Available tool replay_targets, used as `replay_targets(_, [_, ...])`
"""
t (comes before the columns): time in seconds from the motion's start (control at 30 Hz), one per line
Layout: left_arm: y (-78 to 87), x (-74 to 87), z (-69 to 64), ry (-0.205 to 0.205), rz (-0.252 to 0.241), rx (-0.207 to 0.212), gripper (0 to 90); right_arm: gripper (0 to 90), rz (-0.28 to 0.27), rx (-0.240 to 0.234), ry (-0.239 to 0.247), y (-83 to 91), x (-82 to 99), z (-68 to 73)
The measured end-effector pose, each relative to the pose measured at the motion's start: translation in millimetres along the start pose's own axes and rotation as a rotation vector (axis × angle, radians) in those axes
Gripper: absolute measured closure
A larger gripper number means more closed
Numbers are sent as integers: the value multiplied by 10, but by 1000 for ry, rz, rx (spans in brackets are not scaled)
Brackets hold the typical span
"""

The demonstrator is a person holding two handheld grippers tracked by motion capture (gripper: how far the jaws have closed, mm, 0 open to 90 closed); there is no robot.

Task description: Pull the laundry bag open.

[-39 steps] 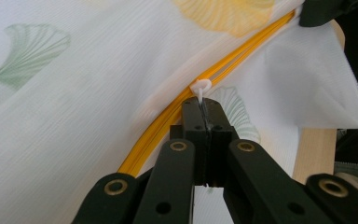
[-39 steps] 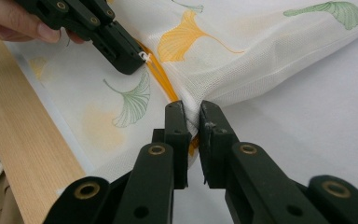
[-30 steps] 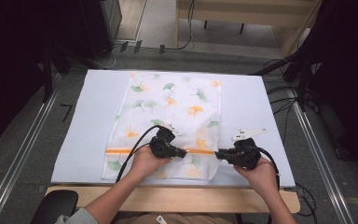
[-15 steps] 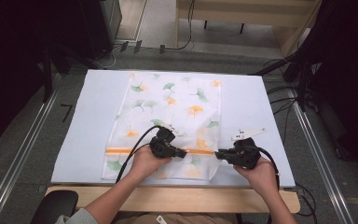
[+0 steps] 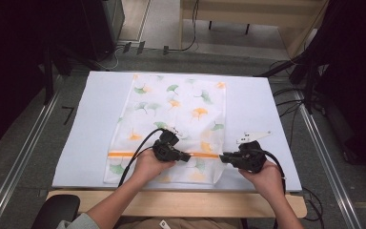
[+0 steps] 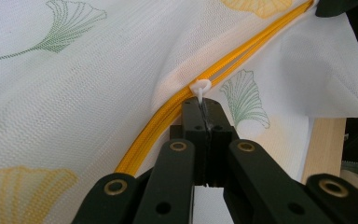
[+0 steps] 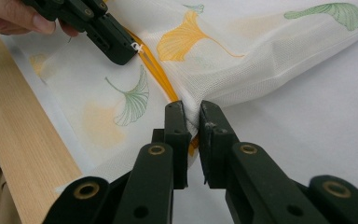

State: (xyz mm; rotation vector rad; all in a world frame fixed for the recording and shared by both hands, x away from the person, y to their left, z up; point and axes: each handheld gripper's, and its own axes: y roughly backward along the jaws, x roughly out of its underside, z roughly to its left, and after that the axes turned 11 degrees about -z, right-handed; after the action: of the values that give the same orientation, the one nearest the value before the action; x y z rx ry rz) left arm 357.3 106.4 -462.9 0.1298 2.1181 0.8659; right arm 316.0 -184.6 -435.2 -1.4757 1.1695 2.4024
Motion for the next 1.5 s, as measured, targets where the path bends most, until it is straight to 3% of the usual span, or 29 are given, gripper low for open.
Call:
replay_targets(0.07, [25, -12, -2, -11, 7, 0, 900, 847, 0, -1, 1, 0, -1, 1])
replay_targets(0.2, [107, -40, 52, 15, -6, 10, 900, 847, 0, -2, 1, -2, -2, 2])
replay_targets(0.37, [139, -29, 84, 8, 33, 1, 900, 847, 8, 4, 0, -9, 4, -2])
replay_targets(0.57, [228, -32, 107, 11, 45, -5, 900, 847, 7, 2, -2, -2, 7, -14])
replay_targets(0.77, [361, 6, 87, -37, 81, -29, 900, 846, 7, 3, 2, -1, 10, -12])
replay_targets(0.83, [413, 19, 115, -31, 91, -27, 900, 846, 10, 3, 1, -2, 12, -18])
replay_targets(0.97, [528, 57, 188, 5, 57, -23, 900, 846, 11, 3, 0, -12, 7, -16])
replay_targets(1.3, [501, 37, 182, 8, 51, -1, 900, 847, 17, 18, -7, -10, 17, -41])
replay_targets(1.5, [460, 38, 161, -3, 60, -10, 900, 847, 22, 16, -6, -14, 23, -41])
